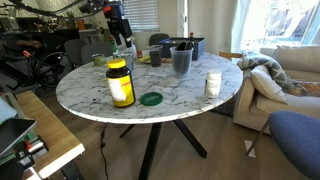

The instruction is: Move the silver cup to the right side of the table

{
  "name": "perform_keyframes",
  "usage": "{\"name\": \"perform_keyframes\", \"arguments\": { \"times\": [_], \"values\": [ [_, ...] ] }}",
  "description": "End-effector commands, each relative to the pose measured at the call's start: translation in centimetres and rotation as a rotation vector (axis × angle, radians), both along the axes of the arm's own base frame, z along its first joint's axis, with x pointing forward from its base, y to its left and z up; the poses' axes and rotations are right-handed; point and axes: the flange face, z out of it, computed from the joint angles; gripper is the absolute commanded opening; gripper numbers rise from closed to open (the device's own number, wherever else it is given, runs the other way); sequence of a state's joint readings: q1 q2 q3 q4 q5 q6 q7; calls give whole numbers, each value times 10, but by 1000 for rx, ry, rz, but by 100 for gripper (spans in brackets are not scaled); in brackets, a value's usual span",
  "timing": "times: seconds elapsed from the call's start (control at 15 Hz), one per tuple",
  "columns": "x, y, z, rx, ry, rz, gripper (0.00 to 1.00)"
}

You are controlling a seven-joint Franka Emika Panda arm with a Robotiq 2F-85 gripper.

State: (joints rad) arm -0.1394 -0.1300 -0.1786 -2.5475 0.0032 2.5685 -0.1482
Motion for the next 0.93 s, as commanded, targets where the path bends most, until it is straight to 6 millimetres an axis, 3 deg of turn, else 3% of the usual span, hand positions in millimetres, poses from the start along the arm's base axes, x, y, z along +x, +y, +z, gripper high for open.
{"name": "perform_keyframes", "arguments": {
  "times": [0.0,0.2,0.53,0.6,0.8,0.87],
  "values": [
    [1,-2,-5,9,9,2,100],
    [3,0,-2,4,3,5,100],
    [28,2,-15,99,-150,-106,98],
    [32,4,-17,117,-171,-108,76],
    [42,9,-29,178,-155,-114,69],
    [43,7,-35,199,-138,-122,53]
  ]
}}
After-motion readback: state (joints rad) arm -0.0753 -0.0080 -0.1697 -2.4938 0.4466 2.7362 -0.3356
